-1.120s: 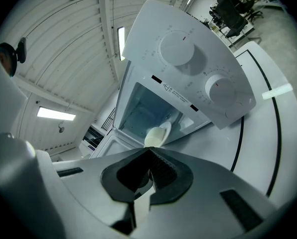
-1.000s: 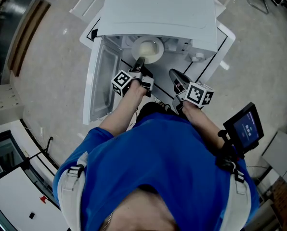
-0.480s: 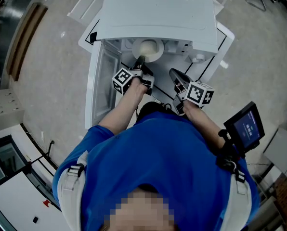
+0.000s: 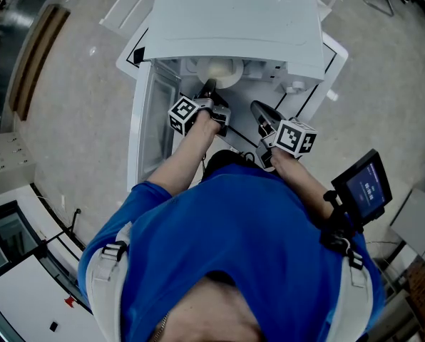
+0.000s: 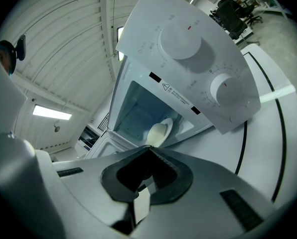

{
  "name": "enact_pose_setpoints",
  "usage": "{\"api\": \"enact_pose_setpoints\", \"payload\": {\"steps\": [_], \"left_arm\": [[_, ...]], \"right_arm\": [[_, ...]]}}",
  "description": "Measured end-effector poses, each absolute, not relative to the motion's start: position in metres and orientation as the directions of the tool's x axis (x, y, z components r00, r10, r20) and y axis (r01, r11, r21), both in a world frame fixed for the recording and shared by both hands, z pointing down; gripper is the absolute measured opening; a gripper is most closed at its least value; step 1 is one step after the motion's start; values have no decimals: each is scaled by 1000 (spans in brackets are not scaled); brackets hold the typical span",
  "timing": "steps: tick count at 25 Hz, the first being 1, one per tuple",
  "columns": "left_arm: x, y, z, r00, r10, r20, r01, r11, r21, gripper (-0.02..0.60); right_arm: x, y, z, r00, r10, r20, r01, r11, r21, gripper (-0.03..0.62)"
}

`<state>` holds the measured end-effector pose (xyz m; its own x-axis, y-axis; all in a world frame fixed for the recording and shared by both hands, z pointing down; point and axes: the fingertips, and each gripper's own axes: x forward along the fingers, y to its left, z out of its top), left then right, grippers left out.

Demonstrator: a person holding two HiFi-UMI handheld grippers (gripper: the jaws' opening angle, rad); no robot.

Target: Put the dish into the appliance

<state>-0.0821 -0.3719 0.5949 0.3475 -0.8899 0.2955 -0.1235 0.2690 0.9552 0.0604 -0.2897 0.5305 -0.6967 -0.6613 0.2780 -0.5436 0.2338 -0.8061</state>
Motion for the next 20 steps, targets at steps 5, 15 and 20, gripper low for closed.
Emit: {"api": "enact_pose_setpoints", "payload": {"steps": [5, 15, 20], "left_arm": [[-81, -378, 597, 341, -892, 298, -122, 272, 954, 17], [-87, -387, 607, 315, -896, 314, -144, 282, 949, 17], [-90, -391, 607, 314, -901, 300, -163, 260, 952, 17]], "right_arm": [[62, -292, 530, -692, -666, 279, -550, 235, -801, 0], [64, -296, 532, -688, -671, 277, -557, 244, -794, 0], [62, -298, 531, -692, -668, 274, -559, 256, -789, 0]]}}
